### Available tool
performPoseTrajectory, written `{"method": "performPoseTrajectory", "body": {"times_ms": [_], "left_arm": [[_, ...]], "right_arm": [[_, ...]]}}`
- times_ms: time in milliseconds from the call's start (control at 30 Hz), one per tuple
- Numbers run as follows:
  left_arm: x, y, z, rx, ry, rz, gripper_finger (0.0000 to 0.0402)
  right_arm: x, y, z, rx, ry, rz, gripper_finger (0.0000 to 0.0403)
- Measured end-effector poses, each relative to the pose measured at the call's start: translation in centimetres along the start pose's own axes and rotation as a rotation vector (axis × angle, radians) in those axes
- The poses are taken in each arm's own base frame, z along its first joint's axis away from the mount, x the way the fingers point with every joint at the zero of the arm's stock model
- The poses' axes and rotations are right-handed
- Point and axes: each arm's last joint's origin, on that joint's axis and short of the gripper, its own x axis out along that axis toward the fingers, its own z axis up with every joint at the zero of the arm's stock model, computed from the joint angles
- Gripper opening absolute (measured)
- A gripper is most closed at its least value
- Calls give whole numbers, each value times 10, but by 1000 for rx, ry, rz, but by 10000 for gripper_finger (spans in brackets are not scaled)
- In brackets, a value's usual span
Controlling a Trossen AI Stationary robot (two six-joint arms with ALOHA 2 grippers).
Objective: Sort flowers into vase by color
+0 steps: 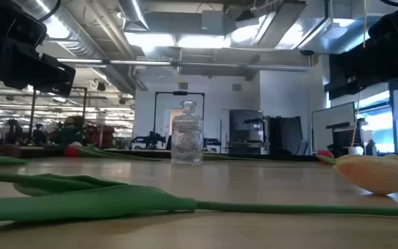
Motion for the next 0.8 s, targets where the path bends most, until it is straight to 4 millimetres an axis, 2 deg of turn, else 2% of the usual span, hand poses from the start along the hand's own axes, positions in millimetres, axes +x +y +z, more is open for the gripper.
{"method": "performPoseTrajectory", "body": {"times_ms": [800], "left_arm": [[0,0,0,0,0,0,62]], "right_arm": [[0,0,-1,1,8,-2,26]]}}
